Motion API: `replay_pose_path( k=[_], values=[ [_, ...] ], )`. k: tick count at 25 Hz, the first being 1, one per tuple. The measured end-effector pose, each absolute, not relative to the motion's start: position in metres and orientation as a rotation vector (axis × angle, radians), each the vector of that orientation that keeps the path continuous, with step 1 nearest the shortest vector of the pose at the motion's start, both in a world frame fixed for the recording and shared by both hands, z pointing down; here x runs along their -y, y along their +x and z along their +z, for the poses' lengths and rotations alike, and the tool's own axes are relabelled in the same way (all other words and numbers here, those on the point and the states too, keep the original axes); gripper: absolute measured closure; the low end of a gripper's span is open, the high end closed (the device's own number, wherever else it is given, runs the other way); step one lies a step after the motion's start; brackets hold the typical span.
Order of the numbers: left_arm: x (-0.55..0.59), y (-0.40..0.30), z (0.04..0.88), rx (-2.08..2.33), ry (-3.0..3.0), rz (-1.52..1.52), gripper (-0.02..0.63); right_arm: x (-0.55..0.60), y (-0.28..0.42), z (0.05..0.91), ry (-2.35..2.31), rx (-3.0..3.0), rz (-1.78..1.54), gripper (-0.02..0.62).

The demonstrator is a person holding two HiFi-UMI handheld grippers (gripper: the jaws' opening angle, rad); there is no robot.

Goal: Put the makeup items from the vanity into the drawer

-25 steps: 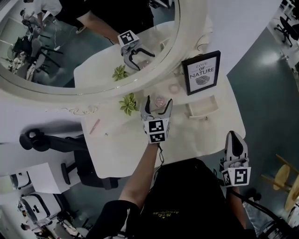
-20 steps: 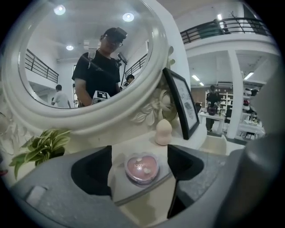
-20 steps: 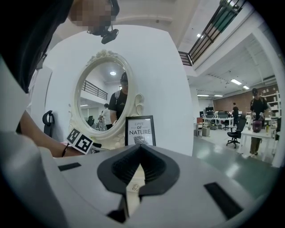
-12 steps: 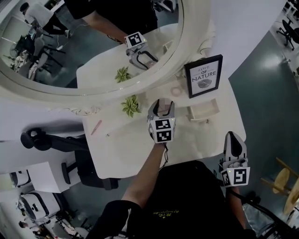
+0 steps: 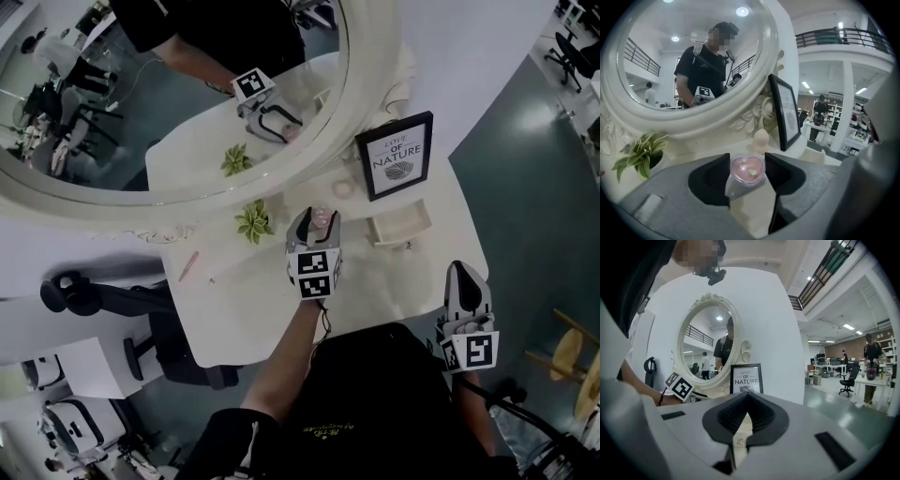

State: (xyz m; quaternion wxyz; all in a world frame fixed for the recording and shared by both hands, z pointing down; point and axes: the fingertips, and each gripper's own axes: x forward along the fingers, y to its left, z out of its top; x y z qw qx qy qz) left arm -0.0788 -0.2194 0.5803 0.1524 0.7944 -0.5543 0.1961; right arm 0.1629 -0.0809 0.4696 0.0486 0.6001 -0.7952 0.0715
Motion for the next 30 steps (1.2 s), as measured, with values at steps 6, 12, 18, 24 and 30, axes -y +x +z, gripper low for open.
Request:
replay_pose_path(
  k=[6, 12, 18, 24, 30],
  values=[
    [0.209, -0.039, 0.531, 1.469, 2.434, 0.486, 0.367, 0.083, 0.165, 0.474, 1.849, 2.428, 0.244, 0.594],
    [0.197, 0.044, 0.519, 1.179, 2.599, 0.581, 0.367, 0.077, 0.173, 0.485, 1.897, 2.41, 0.293, 0.594],
    [0.179, 0.102, 0.578, 0.844, 2.533, 0.889, 0.367, 0.066, 0.19, 0.496, 1.957, 2.371, 0.311, 0.594],
    [0.176, 0.116, 0.616, 0.745, 2.395, 1.077, 0.367, 0.06, 0.206, 0.513, 2.019, 2.342, 0.374, 0.594],
    [0.175, 0.119, 0.639, 0.667, 2.216, 1.163, 0.367, 0.059, 0.225, 0.522, 2.07, 2.331, 0.418, 0.594]
  ],
)
